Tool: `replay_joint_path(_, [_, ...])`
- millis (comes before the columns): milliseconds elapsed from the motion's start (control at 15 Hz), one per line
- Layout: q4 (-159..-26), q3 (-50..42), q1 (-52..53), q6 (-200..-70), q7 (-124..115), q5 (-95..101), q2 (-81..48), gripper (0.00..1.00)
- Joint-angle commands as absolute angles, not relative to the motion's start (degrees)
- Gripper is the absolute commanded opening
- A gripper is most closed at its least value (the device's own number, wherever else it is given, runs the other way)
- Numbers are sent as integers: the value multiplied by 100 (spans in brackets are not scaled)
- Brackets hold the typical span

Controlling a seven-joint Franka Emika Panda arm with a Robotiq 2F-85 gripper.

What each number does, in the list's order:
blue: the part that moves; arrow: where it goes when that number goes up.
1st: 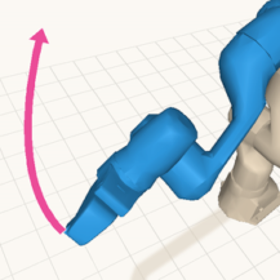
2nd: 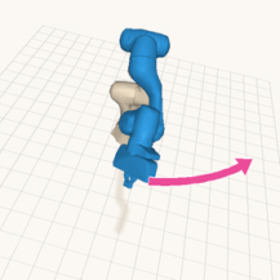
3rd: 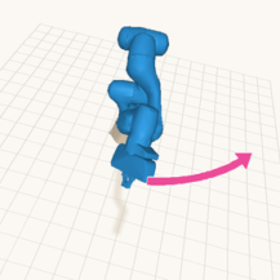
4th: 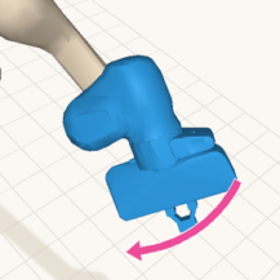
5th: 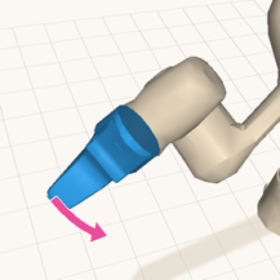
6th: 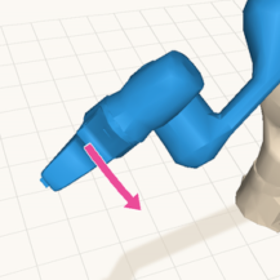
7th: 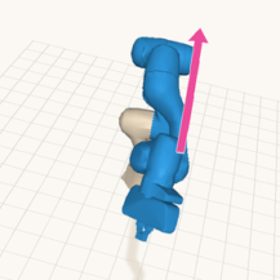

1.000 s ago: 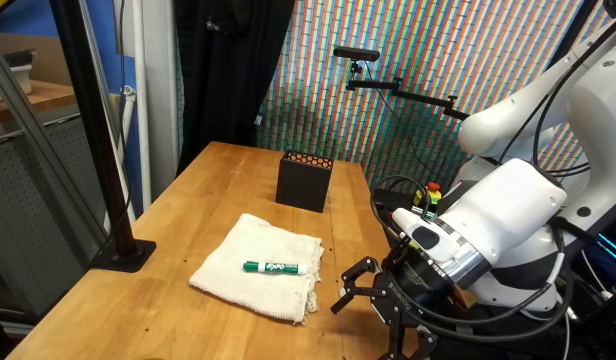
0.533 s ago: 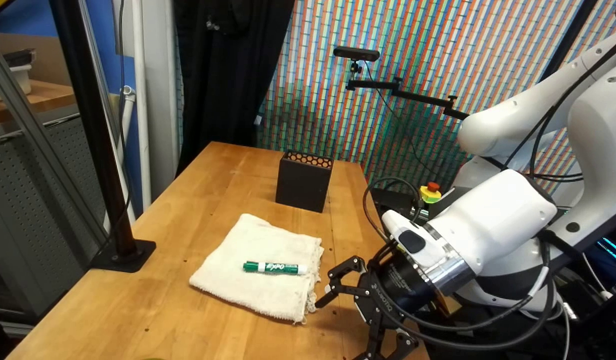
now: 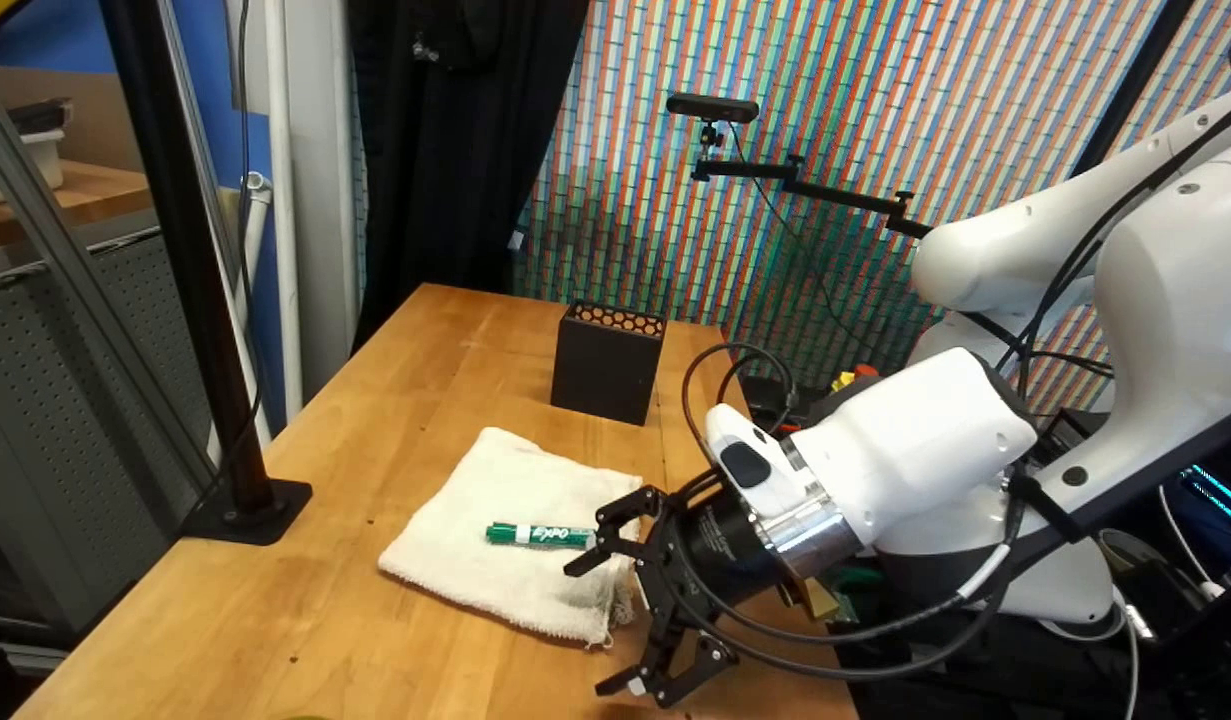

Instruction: Put the marker on the cloth, fold the cloth and put it in the box

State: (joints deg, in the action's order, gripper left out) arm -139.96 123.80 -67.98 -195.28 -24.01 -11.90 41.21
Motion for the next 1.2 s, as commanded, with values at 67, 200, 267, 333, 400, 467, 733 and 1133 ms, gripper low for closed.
replay_joint_path(67, [-13603, 12327, -7098, -18976, -2385, -1273, 4384, 100])
replay_joint_path(200, [-13567, 12337, -7152, -18626, -2308, -1251, 4336, 100])
replay_joint_path(267, [-13550, 12325, -7157, -18488, -2283, -1258, 4336, 100])
replay_joint_path(333, [-13559, 12301, -7146, -18363, -2237, -1249, 4285, 100])
replay_joint_path(400, [-13540, 12287, -7138, -18321, -2231, -1262, 4290, 100])
replay_joint_path(467, [-13514, 12273, -7125, -18275, -2229, -1274, 4300, 100])
replay_joint_path(733, [-13514, 12253, -6997, -18251, -2208, -1290, 4280, 83])
replay_joint_path(1133, [-13505, 12238, -6864, -18228, -2174, -1280, 4289, 34])
